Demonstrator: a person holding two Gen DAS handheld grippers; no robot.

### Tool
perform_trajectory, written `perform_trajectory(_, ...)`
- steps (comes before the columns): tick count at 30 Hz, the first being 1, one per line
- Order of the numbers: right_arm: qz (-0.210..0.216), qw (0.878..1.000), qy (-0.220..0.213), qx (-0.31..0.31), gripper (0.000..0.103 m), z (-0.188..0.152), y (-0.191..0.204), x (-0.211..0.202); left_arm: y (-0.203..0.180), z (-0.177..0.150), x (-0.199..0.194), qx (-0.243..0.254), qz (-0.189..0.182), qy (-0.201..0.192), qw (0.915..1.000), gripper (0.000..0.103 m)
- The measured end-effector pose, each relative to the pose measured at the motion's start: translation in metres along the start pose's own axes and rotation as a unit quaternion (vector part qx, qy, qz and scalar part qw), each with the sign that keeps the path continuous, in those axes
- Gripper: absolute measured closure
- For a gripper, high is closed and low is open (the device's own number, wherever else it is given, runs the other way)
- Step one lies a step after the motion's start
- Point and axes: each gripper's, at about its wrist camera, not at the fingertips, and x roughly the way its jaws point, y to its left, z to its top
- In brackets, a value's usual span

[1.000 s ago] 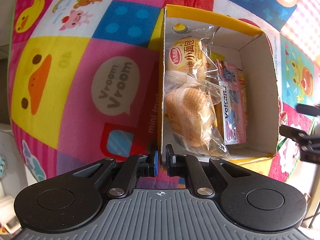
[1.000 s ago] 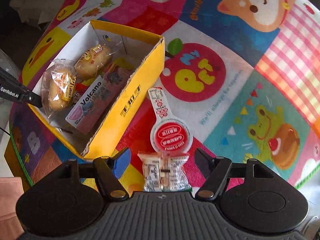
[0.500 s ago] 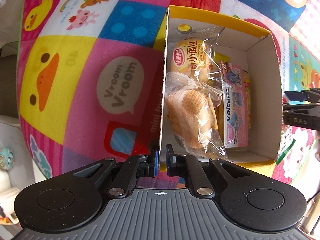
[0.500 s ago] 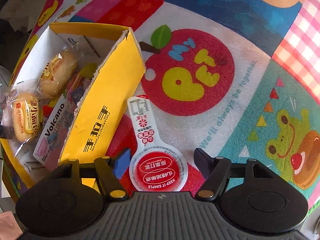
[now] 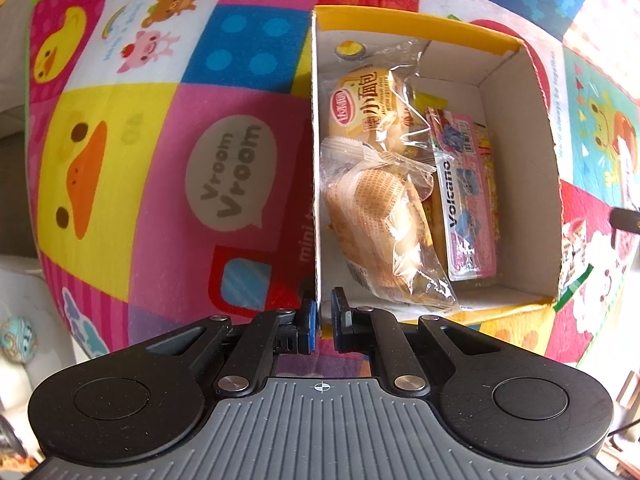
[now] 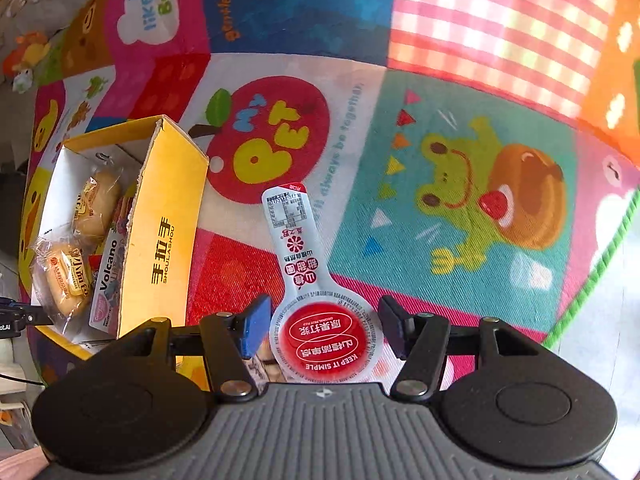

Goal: Organize objects
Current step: 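Carry the red-label stick to the box with the right gripper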

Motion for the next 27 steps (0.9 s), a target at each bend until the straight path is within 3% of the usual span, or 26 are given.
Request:
perform_trajectory(9, -0.003, 0.998, -0.001, 0.062, 0.044, -0.055, 0.019, -0.054, 0.013, 0.002, 0.006, -0.022, -0.035, -0.012, 0.9991, 0.094)
perform_trajectory(16, -0.016, 0.997, -0.014, 0.071, 0.044, -0.085, 0.049, -0.100, 0.010, 0.017, 0.003, -0.004, -0.062, -0.051, 0.9967, 0.094)
perform_trajectory(27, -0.022, 0.997, -0.019, 0.070, 0.044, -0.117, 0.112, -0.146, 0.022, 0.006, 0.008, 0.017, -0.110, -0.052, 0.9924, 0.094)
